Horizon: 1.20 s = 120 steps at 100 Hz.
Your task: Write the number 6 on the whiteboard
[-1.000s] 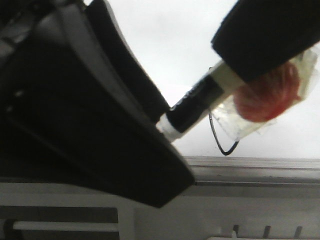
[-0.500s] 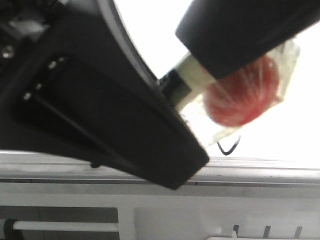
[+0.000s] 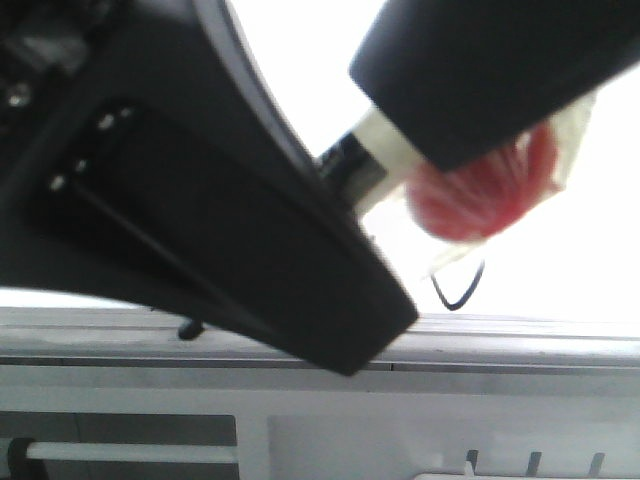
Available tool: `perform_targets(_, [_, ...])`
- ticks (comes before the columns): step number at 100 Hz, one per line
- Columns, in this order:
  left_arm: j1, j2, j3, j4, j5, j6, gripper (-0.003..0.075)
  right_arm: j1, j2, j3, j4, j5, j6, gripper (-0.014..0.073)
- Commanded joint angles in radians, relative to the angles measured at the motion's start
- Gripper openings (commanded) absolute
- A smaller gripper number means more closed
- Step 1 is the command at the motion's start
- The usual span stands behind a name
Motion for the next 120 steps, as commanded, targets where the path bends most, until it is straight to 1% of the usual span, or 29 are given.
perform_targets(1, [-0.003,-0.023,-0.032,-0.047,-0.009,-0.029,-0.0019,-0.031,-0.044,-0.037,-0.056,-0.045,0.062,0.0534])
perform_targets(5, [-0.003,-0.031,-0.025,-0.055,-0.014,-0.041,-0.0019,-0.049,-0.069,-0.04,-0.098,-0.04,0.102,0.0565])
perform_targets(11, [-0.003,-0.043,-0.005,-0.073,-0.04,-0.046,-0.0019,-0.086,-0.115,-0.044,-0.136,-0.034,0.133,0.0559])
perform_targets(16, [-0.003,-0.055,0.021,-0.092,-0.099,-0.08,-0.0019,-0.117,-0.156,-0.044,-0.141,-0.033,0.133,0.0528])
perform_targets(20, [-0.003,-0.064,0.051,-0.109,-0.177,-0.117,-0.0019,-0.141,-0.189,-0.044,-0.143,-0.033,0.133,0.048])
perform_targets(25, [-0.003,-0.069,0.09,-0.144,-0.288,-0.185,-0.0019,-0.165,-0.238,-0.044,-0.143,-0.033,0.133,0.0394])
perform_targets(28, [-0.003,-0.069,0.118,-0.166,-0.353,-0.231,-0.0019,-0.176,-0.26,-0.042,-0.143,-0.033,0.135,0.0314])
perform_targets(30, [-0.003,-0.069,0.128,-0.184,-0.398,-0.251,-0.0019,-0.184,-0.276,-0.042,-0.143,-0.031,0.139,0.0277])
perform_targets(33, [-0.003,-0.069,0.152,-0.211,-0.453,-0.263,-0.0019,-0.194,-0.296,-0.04,-0.145,-0.032,0.143,0.0176])
perform_targets(34, [-0.003,-0.069,0.157,-0.218,-0.478,-0.265,-0.0019,-0.198,-0.301,-0.038,-0.145,-0.032,0.143,0.0154])
perform_targets(35, [-0.003,-0.069,0.165,-0.234,-0.491,-0.265,-0.0019,-0.2,-0.31,-0.038,-0.145,-0.031,0.143,0.011])
perform_targets(37, [-0.003,-0.066,0.173,-0.258,-0.526,-0.265,-0.0019,-0.204,-0.323,-0.035,-0.145,-0.031,0.148,0.0066])
perform_targets(38, [-0.003,-0.066,0.18,-0.265,-0.548,-0.265,-0.0019,-0.206,-0.328,-0.032,-0.145,-0.029,0.148,0.0021])
perform_targets(41, [-0.003,-0.063,0.194,-0.292,-0.592,-0.265,-0.0019,-0.211,-0.343,-0.029,-0.145,-0.023,0.148,-0.0064])
perform_targets(47, [-0.003,-0.06,0.211,-0.327,-0.66,-0.265,-0.0019,-0.213,-0.371,-0.019,-0.148,-0.019,0.156,-0.0062])
perform_targets(59, [-0.003,-0.047,0.213,-0.329,-0.761,-0.265,-0.0019,-0.213,-0.391,0.001,-0.148,0.016,0.157,-0.0062])
perform_targets(71, [-0.003,-0.025,0.213,-0.343,-0.844,-0.272,-0.0019,-0.213,-0.392,0.005,-0.148,0.027,0.174,-0.0062])
perform_targets(83, [-0.003,0.003,0.213,-0.398,-0.905,-0.272,-0.0019,-0.213,-0.392,0.005,-0.148,0.02,0.201,-0.0062])
perform_targets(92, [-0.003,0.031,0.213,-0.416,-0.929,-0.272,-0.0019,-0.213,-0.392,0.005,-0.148,0.02,0.211,-0.0062])
perform_targets(120, [-0.003,0.132,0.213,-0.506,-0.929,-0.272,-0.0019,-0.213,-0.392,0.005,-0.148,0.02,0.212,-0.0062])
